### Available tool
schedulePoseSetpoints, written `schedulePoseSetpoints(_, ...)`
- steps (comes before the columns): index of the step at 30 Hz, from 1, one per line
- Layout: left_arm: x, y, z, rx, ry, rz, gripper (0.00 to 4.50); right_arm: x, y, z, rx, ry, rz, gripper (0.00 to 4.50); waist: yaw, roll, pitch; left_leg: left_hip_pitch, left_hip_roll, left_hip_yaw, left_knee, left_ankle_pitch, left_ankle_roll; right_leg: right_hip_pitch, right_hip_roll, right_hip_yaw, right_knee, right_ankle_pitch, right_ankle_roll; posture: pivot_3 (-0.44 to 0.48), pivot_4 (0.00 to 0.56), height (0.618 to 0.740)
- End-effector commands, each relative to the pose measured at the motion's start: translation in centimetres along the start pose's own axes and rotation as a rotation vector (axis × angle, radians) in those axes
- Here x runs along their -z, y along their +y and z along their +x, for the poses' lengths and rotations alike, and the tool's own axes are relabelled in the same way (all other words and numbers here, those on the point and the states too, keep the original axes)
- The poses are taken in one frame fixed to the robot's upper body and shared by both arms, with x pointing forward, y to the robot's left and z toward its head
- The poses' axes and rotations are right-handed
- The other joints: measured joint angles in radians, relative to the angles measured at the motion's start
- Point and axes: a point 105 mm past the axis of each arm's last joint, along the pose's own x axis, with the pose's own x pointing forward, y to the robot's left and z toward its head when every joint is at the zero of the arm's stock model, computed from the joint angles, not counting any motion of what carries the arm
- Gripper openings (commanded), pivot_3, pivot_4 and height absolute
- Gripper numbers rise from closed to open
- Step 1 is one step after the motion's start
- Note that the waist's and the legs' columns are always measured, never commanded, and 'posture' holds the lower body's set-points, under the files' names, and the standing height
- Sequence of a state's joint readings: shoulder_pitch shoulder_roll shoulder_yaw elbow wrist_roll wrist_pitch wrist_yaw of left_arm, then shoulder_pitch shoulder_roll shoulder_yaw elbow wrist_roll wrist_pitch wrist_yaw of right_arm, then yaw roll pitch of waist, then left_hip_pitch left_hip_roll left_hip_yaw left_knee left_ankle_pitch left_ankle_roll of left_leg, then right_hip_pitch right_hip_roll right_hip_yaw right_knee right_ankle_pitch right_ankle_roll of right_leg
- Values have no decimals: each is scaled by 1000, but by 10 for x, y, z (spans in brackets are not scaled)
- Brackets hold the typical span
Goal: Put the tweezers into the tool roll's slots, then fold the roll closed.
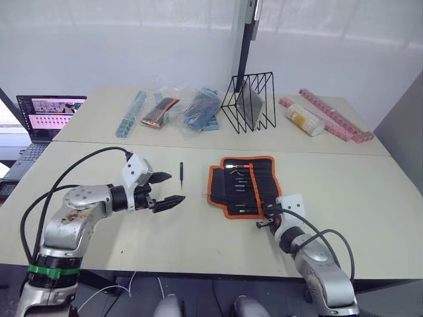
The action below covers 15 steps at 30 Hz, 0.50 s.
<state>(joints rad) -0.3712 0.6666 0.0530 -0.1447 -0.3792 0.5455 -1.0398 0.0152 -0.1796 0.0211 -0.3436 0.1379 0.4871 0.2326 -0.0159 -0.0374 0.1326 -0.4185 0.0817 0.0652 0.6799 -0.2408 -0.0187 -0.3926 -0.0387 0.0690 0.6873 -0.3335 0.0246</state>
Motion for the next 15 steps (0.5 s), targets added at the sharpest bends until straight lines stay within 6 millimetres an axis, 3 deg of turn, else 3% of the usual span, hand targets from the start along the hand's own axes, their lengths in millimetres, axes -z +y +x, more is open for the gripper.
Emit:
schedulePoseSetpoints(1,-16,-1,10,54,-34,58,4453,9,2,3,2,31,-3,0,1,0,0,-2,0,0,0,0,0,-1,0,0,0,0,0,0,150,687)
schedulePoseSetpoints(9,-18,1,47,203,26,171,4453,43,1,-2,28,174,26,0,4,-1,0,-3,0,-1,1,1,0,-1,1,0,1,0,0,0,150,687)
schedulePoseSetpoints(15,-4,10,74,283,67,181,4453,49,5,-5,31,189,37,0,3,-1,-1,-3,-1,-1,2,1,0,-1,2,0,1,0,0,0,150,687)
